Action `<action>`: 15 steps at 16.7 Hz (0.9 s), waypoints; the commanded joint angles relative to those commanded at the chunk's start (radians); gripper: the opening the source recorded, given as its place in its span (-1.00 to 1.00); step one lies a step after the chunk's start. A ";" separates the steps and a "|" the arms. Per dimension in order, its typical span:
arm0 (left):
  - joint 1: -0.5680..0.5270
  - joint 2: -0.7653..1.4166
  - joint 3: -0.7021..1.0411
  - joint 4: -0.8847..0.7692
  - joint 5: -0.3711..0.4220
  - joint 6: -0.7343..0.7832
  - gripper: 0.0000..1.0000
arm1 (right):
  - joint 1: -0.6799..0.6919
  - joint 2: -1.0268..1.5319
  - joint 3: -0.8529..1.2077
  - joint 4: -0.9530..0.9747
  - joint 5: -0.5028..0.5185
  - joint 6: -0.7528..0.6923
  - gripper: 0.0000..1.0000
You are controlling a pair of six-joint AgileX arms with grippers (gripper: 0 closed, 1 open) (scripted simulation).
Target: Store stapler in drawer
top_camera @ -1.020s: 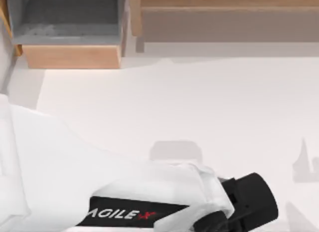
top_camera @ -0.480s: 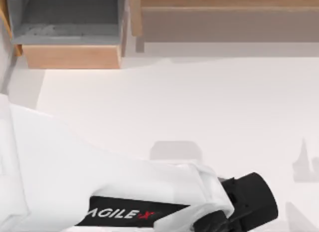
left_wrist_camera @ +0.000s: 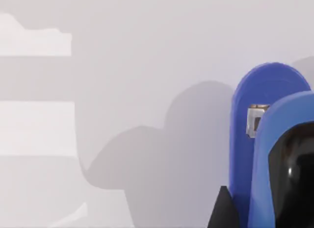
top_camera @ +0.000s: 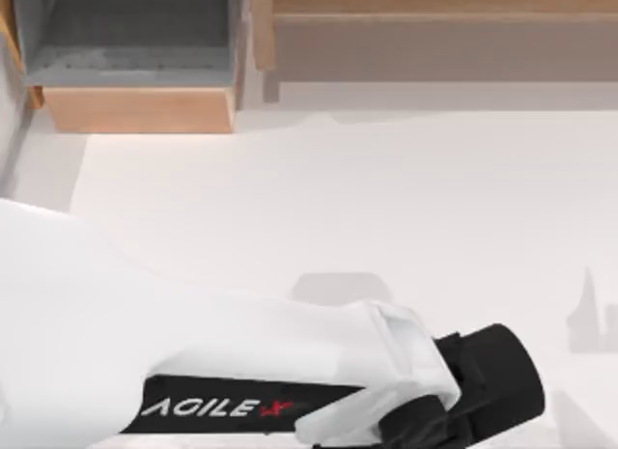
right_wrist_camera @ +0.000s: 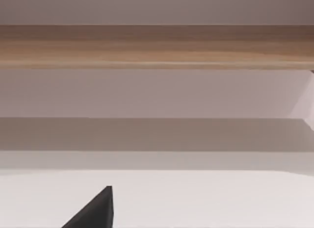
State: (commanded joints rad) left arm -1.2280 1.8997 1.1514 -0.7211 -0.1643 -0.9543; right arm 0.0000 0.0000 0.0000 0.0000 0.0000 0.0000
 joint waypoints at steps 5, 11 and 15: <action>0.001 -0.025 0.022 -0.033 0.000 0.000 -1.00 | 0.000 0.000 0.000 0.000 0.000 0.000 1.00; 0.085 -0.022 0.081 -0.063 -0.004 0.098 -1.00 | 0.000 0.000 0.000 0.000 0.000 0.000 1.00; 0.295 -0.029 0.224 -0.120 -0.012 0.308 -1.00 | 0.000 0.000 0.000 0.000 0.000 0.000 1.00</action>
State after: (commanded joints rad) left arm -0.9333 1.8711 1.3756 -0.8409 -0.1765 -0.6466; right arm 0.0000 0.0000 0.0000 0.0000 0.0000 0.0000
